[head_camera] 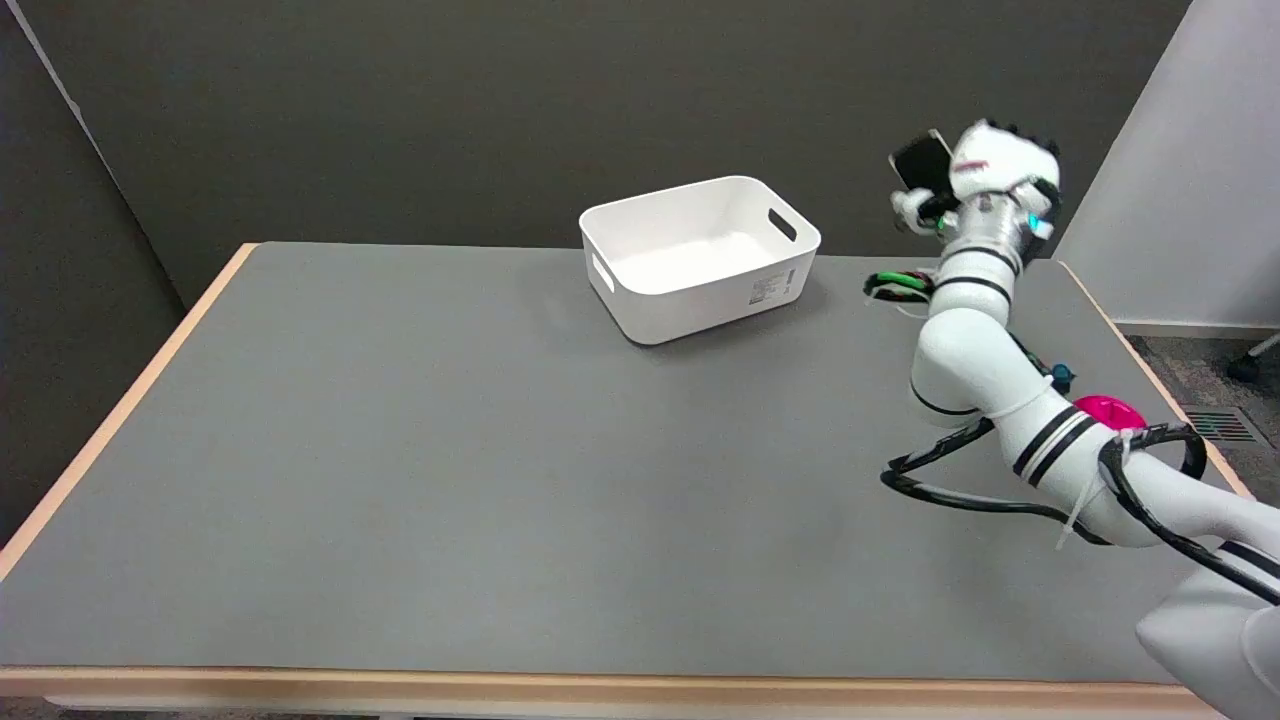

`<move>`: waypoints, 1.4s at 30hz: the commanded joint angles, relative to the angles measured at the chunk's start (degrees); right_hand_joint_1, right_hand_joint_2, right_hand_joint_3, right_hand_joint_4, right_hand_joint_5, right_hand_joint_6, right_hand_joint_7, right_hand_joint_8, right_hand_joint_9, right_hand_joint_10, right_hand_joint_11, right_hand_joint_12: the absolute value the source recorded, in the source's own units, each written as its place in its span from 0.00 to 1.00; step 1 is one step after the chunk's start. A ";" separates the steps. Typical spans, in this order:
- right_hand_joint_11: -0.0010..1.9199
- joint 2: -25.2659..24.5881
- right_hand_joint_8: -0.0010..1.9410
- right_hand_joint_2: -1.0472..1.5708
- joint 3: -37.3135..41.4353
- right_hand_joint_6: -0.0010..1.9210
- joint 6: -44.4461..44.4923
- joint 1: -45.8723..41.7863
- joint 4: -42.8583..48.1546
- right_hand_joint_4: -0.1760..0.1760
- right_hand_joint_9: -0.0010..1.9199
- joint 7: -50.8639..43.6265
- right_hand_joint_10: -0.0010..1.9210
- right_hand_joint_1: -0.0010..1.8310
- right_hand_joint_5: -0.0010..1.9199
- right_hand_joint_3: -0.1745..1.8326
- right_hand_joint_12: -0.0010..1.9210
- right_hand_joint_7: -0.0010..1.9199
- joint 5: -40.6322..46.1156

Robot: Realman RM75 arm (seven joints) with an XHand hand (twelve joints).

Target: Place the chalkboard eraser into white box.

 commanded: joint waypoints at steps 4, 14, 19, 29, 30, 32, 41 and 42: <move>0.27 -12.28 0.64 0.83 -6.78 0.81 -20.96 14.77 -11.79 0.25 0.36 7.14 0.68 0.64 0.32 0.20 0.88 0.46 -13.51; 0.26 -23.88 0.63 0.83 -10.03 0.82 -38.66 29.51 -53.59 0.28 0.35 27.06 0.66 0.64 0.32 0.20 0.88 0.45 -13.51; 0.22 -22.54 0.59 0.83 -9.60 0.82 -34.84 26.51 -49.72 0.32 0.33 32.54 0.64 0.58 0.34 0.25 0.85 0.43 -14.15; 0.19 -21.70 0.51 0.83 -8.82 0.81 -35.71 24.57 -44.39 0.34 0.31 35.97 0.62 0.52 0.34 0.28 0.82 0.39 -11.19; 0.16 -21.45 0.47 0.85 -8.32 0.82 -38.47 24.76 -44.42 0.35 0.28 36.73 0.60 0.52 0.32 0.25 0.79 0.36 -9.71; 0.06 -21.15 0.26 0.73 -7.78 0.50 -41.68 25.31 -44.84 0.35 0.12 36.81 0.36 0.38 0.17 0.40 0.62 0.17 -9.02; 0.00 -18.91 0.00 0.61 -5.13 0.05 -43.30 23.34 -36.83 0.32 0.00 37.46 0.00 0.22 0.01 0.51 0.37 0.00 -8.95; 0.00 -18.02 0.00 0.60 -4.32 0.05 -42.74 22.20 -34.39 0.35 0.00 38.20 0.00 0.20 0.01 0.51 0.41 0.00 -8.97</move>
